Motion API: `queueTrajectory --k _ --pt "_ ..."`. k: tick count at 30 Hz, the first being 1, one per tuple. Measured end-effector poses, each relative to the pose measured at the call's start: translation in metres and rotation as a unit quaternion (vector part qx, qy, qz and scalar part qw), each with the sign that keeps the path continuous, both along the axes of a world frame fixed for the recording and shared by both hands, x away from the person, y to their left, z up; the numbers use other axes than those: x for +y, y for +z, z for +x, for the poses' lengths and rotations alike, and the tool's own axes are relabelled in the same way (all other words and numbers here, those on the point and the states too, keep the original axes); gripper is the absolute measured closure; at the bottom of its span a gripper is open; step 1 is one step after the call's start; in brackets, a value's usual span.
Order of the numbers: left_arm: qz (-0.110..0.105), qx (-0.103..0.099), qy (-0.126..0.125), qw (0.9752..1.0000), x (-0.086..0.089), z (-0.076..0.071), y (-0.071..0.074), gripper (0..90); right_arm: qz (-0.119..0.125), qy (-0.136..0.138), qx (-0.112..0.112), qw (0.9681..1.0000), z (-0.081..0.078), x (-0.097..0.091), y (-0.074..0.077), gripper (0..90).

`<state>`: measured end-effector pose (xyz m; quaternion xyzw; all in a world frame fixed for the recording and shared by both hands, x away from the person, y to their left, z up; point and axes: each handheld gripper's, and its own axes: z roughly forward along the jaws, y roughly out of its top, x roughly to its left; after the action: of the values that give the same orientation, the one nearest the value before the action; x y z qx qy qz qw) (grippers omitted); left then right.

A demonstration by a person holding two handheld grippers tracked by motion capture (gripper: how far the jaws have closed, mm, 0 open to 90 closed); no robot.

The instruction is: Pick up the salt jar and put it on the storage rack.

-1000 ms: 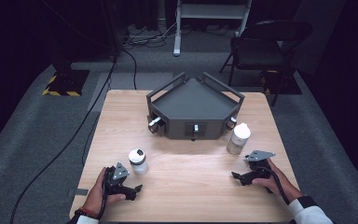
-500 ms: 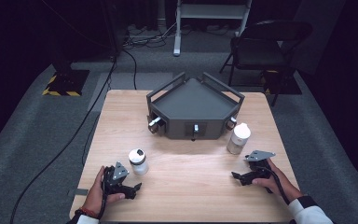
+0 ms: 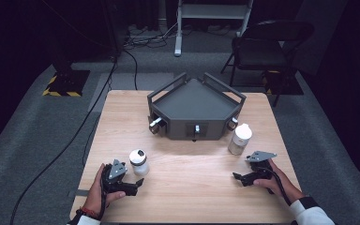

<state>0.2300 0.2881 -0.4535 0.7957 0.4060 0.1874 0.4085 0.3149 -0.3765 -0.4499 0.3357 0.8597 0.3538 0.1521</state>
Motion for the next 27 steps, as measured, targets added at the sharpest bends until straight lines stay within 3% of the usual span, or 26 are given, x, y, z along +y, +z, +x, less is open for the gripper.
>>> queueTrajectory --k 4,27 --pt "-0.009 -0.002 0.002 1.0 0.001 0.002 0.003 1.2 0.0 0.0 0.0 1.0 0.0 0.0 0.0 0.0" --pt "-0.012 -0.006 0.0 0.9999 -0.004 0.018 0.015 1.0 0.0 0.001 0.0 1.0 0.001 0.0 0.0 0.0"
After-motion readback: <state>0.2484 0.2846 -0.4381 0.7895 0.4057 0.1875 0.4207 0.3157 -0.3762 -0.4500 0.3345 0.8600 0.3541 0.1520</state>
